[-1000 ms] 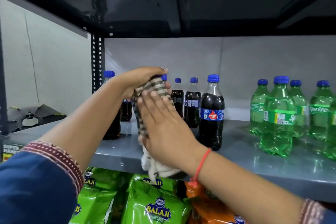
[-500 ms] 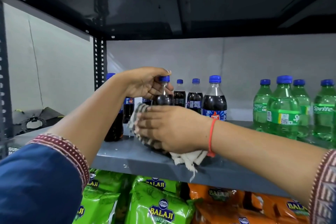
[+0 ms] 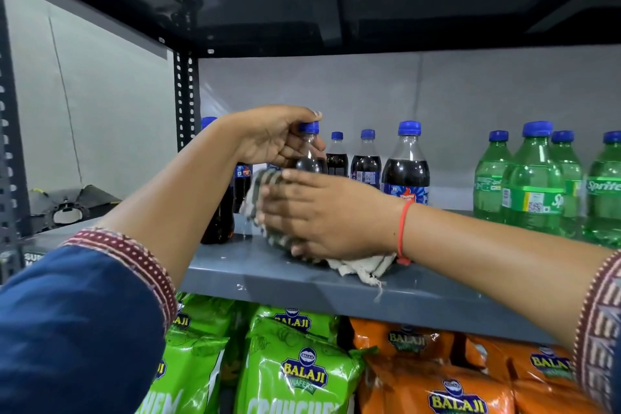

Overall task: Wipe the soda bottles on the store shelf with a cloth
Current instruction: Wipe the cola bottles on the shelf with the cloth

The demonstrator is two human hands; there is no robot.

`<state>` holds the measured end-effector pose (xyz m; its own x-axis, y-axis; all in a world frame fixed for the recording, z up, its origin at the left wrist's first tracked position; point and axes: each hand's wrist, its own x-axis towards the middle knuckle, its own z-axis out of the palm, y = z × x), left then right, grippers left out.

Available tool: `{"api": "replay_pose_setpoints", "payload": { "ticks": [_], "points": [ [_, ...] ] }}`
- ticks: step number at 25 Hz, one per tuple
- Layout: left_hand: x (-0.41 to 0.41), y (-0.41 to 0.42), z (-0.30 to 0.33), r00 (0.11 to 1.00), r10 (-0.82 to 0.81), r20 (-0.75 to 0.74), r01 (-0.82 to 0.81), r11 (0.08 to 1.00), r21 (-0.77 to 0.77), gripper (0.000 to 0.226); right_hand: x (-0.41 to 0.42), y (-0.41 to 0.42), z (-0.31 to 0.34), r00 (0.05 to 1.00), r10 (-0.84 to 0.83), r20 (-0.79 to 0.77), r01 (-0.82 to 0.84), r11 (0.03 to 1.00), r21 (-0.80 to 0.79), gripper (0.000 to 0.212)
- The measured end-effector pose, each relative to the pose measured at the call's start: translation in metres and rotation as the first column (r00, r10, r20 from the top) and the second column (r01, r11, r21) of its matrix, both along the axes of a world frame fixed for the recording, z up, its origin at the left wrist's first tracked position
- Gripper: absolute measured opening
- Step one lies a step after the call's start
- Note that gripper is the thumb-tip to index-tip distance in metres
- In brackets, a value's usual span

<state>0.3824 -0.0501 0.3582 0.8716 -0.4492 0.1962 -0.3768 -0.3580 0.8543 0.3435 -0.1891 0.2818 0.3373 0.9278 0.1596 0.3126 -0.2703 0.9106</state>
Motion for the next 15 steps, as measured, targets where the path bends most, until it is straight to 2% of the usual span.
{"api": "replay_pose_setpoints", "payload": {
  "ticks": [2, 5, 8, 10, 13, 15],
  "points": [
    [-0.001, 0.000, 0.001, 1.000, -0.001, -0.003, 0.001, 1.000, -0.002, 0.046, 0.000, 0.000, -0.001, 1.000, -0.008, 0.018, 0.009, 0.999, -0.035, 0.053],
    [-0.002, 0.001, 0.002, 1.000, 0.003, -0.015, -0.003, 1.000, 0.006, 0.046, -0.001, -0.001, 0.000, 1.000, -0.011, 0.013, 0.011, 1.000, 0.021, 0.053],
    [-0.001, 0.000, 0.003, 1.000, -0.001, -0.023, 0.002, 1.000, 0.010, 0.048, 0.000, -0.002, 0.002, 1.000, -0.013, 0.010, 0.013, 1.000, -0.013, 0.054],
    [0.000, 0.000, 0.003, 1.000, -0.008, -0.023, 0.008, 1.000, 0.005, 0.048, 0.000, -0.001, 0.003, 1.000, -0.019, -0.008, 0.019, 0.999, 0.042, 0.057],
    [0.003, 0.001, 0.003, 1.000, -0.009, -0.014, 0.009, 1.000, 0.007, 0.044, -0.002, -0.002, -0.004, 0.998, -0.051, -0.023, 0.052, 0.998, 0.019, 0.063],
    [0.004, 0.002, 0.003, 1.000, -0.015, -0.012, 0.015, 1.000, 0.004, 0.043, -0.005, -0.001, -0.012, 0.999, -0.041, -0.011, 0.041, 0.999, 0.009, 0.056]
  ]
}}
